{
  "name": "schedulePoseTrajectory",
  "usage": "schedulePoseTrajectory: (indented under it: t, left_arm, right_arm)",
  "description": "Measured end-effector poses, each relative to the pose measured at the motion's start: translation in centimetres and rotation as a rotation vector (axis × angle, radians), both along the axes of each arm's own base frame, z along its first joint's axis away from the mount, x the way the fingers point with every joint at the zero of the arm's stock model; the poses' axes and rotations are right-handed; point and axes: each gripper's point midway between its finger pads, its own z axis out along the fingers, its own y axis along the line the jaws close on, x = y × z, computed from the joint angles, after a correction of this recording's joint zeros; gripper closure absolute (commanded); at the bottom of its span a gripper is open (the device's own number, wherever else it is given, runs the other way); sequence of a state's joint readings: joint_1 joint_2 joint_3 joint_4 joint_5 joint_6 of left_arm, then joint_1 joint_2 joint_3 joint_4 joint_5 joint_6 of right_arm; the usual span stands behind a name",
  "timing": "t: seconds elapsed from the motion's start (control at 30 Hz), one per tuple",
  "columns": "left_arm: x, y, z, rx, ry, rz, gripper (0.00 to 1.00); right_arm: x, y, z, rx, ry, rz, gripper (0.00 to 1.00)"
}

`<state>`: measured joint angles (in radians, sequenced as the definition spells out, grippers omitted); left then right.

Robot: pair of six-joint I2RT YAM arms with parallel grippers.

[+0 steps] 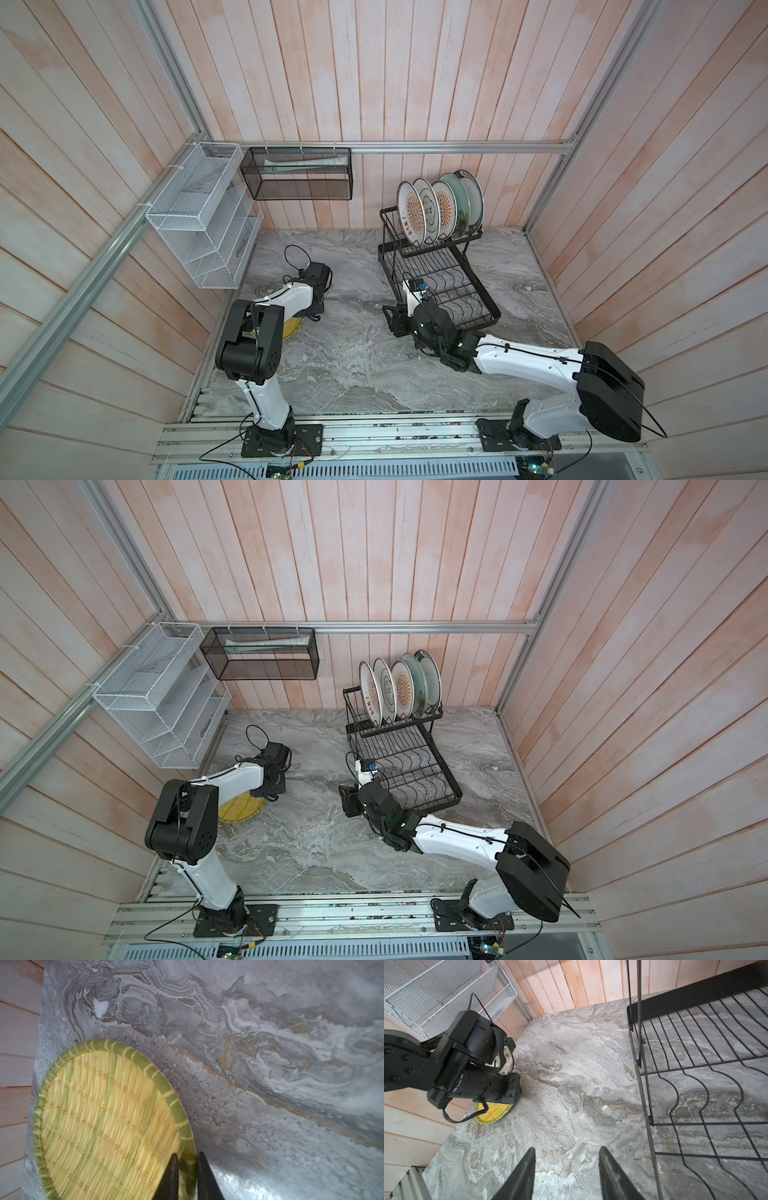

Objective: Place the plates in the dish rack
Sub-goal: 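Lower the left gripper onto the bamboo mat's rim and close on it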

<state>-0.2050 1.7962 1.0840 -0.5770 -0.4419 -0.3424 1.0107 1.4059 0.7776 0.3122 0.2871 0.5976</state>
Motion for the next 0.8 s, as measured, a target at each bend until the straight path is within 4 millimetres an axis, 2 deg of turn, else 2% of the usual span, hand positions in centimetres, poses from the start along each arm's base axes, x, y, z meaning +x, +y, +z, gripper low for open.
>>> schedulePoseTrajectory:
  t: [0.2,0.27,0.43,0.7,0.8]
  left_arm:
    - [-0.11,-0.56,0.11,0.005,0.008,-0.018,0.87]
    - [-0.15,-0.63,0.12,0.007,0.009,-0.020,0.80]
    - [-0.26,-0.57,0.13,0.013,0.013,-0.017,0.71]
    - [-0.73,-0.05,-0.52,0.046,0.046,-0.011,0.71]
    - [-0.89,0.09,-0.73,0.055,0.058,-0.010,0.75]
  right_arm:
    - [0.07,-0.30,0.33,0.007,-0.006,-0.007,0.50]
    - [0.05,-0.51,0.14,0.003,-0.004,-0.010,0.50]
    - [-0.05,-0.68,0.02,0.001,-0.002,-0.010,0.50]
    - [-0.15,-0.83,-0.36,-0.006,0.003,-0.010,0.50]
    - [-0.15,-0.84,-0.35,-0.006,0.003,-0.010,0.50]
